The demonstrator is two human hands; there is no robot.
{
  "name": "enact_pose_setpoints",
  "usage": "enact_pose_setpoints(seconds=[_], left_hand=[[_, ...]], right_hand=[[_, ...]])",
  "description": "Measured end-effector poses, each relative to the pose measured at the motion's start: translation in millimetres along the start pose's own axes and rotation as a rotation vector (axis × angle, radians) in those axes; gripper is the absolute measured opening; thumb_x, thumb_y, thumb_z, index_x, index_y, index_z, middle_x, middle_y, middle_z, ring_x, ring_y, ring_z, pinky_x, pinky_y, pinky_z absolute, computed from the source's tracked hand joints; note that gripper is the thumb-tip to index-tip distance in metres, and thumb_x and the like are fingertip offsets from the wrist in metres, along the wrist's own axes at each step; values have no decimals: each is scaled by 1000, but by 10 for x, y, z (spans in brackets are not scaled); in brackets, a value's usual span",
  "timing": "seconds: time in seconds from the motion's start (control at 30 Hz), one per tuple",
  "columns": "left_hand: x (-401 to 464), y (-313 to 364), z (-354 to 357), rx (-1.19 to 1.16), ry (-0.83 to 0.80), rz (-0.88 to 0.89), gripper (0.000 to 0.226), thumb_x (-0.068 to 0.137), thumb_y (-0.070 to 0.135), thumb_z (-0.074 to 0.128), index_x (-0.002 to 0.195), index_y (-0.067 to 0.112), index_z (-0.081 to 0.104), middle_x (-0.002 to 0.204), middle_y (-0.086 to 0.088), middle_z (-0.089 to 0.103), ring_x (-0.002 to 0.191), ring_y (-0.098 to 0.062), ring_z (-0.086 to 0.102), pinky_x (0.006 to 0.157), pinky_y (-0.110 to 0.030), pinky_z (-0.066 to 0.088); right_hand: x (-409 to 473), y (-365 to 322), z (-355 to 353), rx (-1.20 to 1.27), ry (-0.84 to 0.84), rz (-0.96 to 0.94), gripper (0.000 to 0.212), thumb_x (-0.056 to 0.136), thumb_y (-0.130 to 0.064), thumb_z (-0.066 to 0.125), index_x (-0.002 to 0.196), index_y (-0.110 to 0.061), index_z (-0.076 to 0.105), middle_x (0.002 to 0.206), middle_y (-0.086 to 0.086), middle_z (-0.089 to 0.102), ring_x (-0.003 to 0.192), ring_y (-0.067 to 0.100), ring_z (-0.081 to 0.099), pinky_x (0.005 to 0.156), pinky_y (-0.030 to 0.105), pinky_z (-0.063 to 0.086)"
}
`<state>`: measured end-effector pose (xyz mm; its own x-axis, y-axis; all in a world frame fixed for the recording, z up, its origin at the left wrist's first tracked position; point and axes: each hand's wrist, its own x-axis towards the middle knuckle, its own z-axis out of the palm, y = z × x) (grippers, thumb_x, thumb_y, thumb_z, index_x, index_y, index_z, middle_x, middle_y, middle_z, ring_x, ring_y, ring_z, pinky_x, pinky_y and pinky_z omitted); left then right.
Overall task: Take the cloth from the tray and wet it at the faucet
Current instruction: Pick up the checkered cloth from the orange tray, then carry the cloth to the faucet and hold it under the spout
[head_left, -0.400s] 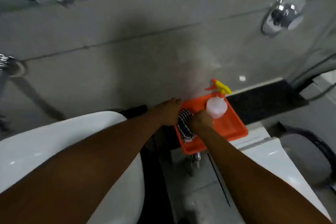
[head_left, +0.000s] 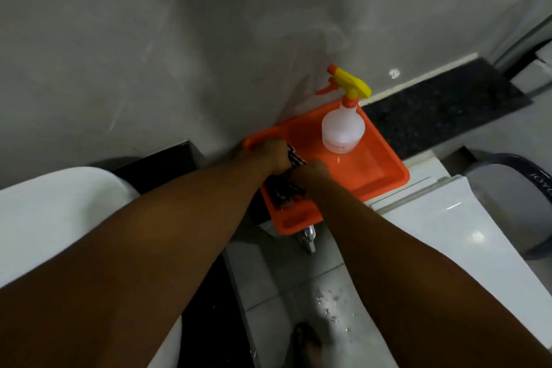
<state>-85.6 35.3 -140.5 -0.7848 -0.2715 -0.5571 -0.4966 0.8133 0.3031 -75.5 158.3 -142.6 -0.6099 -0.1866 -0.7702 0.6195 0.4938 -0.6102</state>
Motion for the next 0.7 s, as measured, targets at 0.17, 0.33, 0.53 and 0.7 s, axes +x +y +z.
enact_pose_setpoints(seconds=[0.17, 0.33, 0.53, 0.7], left_hand=[[-50, 46, -164, -108, 97, -126, 60, 70, 39, 69, 122, 10, 61, 131, -19, 63, 118, -37, 60, 100, -41, 49], [-556, -110, -806, -890, -23, -186, 45, 65, 21, 72, 107, 7, 67, 104, -15, 73, 91, -29, 71, 75, -42, 62], [-1633, -426, -1861, -1255, 46, -64, 10, 71, 8, 64, 78, 7, 72, 80, -13, 71, 66, -26, 68, 51, -30, 56], [-2774, -887, -2753, -1466, 170, 173, 28, 77, -4, 43, 98, -5, 62, 102, -20, 65, 86, -29, 67, 73, -37, 58]], right_hand=[[-119, -251, -121, 49, -46, 115, 39, 85, -3, 70, 121, 0, 57, 110, 18, 58, 107, 35, 59, 99, 45, 53], [-609, -670, -252, 42, -124, 20, 52, 84, -17, 70, 130, 0, 53, 119, 21, 63, 100, 31, 62, 89, 42, 55], [-1632, -1519, -133, 13, -266, -304, 34, 73, -8, 75, 107, -8, 70, 101, 17, 77, 86, 30, 74, 70, 35, 60], [-2678, -2046, 438, 66, -489, -449, 17, 80, -27, 75, 95, -19, 79, 98, 7, 78, 86, 21, 74, 71, 33, 60]])
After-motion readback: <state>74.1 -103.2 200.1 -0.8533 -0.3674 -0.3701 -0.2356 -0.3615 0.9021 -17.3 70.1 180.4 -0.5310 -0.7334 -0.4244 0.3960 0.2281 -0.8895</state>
